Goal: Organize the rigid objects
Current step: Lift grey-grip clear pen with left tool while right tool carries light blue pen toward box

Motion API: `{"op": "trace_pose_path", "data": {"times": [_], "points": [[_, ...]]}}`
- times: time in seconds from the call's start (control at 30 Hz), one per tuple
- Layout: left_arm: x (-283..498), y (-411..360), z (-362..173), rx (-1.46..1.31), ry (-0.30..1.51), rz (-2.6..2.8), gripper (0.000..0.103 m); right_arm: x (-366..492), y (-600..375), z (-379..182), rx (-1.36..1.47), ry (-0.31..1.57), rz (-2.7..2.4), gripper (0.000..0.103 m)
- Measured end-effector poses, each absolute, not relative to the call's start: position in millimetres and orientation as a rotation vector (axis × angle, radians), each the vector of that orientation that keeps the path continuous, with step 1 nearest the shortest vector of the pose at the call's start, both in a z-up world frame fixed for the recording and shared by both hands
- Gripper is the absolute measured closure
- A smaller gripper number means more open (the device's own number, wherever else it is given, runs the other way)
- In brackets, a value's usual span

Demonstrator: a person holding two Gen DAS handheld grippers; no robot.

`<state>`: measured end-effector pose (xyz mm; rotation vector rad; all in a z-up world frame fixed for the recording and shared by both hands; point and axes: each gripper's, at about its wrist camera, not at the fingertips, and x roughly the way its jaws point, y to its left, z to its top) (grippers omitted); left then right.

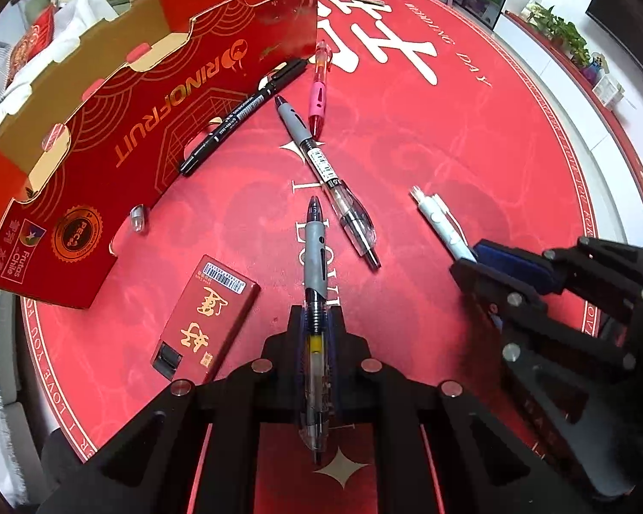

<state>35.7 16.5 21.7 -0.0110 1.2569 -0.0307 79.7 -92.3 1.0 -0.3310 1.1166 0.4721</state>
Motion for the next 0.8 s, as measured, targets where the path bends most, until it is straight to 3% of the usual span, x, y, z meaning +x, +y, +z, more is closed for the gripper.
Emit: {"op": "trace_pose_path", "data": {"times": [0.8], "points": [[19, 15, 21, -0.004, 1.159, -0.011, 0.093, 73, -91, 0, -0.341, 1.093, 0.446, 0.089]]}}
